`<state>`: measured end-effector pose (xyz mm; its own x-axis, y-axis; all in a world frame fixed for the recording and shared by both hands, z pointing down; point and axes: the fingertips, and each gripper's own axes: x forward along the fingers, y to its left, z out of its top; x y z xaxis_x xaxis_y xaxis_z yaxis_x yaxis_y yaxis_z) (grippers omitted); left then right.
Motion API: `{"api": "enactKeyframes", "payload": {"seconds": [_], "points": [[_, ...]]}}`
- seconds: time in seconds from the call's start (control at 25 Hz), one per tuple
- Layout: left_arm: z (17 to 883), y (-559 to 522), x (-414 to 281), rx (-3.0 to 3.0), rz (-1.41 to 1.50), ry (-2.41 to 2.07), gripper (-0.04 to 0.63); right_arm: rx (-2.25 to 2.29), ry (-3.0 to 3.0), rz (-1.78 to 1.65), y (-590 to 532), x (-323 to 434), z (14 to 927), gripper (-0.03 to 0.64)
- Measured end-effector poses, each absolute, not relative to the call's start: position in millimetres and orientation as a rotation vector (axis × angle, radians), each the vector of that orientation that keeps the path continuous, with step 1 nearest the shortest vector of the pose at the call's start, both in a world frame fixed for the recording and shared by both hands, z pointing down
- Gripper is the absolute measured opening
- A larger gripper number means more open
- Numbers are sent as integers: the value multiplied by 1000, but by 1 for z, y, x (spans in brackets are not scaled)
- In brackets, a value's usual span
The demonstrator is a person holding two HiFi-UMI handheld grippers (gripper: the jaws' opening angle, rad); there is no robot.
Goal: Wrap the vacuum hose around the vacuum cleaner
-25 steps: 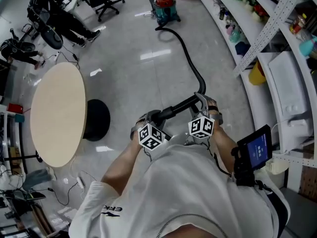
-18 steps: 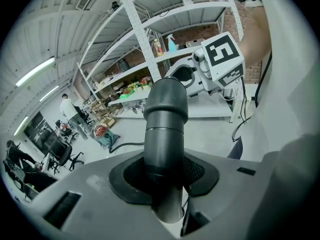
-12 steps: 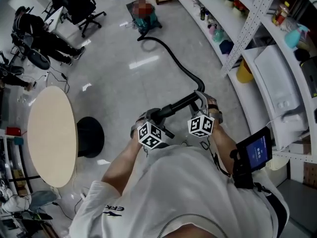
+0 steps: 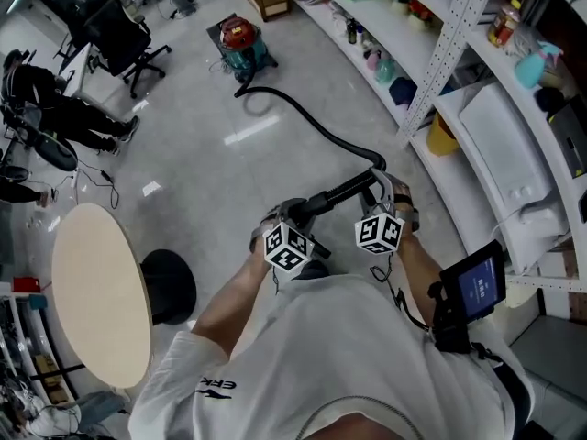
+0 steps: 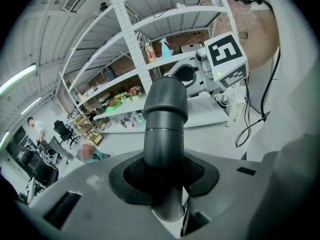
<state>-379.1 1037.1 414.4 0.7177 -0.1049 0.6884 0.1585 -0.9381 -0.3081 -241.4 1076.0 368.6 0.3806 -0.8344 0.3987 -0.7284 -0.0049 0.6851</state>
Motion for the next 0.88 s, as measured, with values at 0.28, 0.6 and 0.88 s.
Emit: {"api": "enactKeyframes", "payload": {"seconds": [0.28,0.6,0.88], "points": [[405,979,-356,-2561,-1012,-135,124,1793,-1290,-120,1030,-223,357,199],[403,918,-339,-2533,-967,-195,124,1817,-1221,-99,980,-210,356,196],[396,875,-322,-2526,-948,-200,124,1830,-1187,-88,943,-194,351,195]]}}
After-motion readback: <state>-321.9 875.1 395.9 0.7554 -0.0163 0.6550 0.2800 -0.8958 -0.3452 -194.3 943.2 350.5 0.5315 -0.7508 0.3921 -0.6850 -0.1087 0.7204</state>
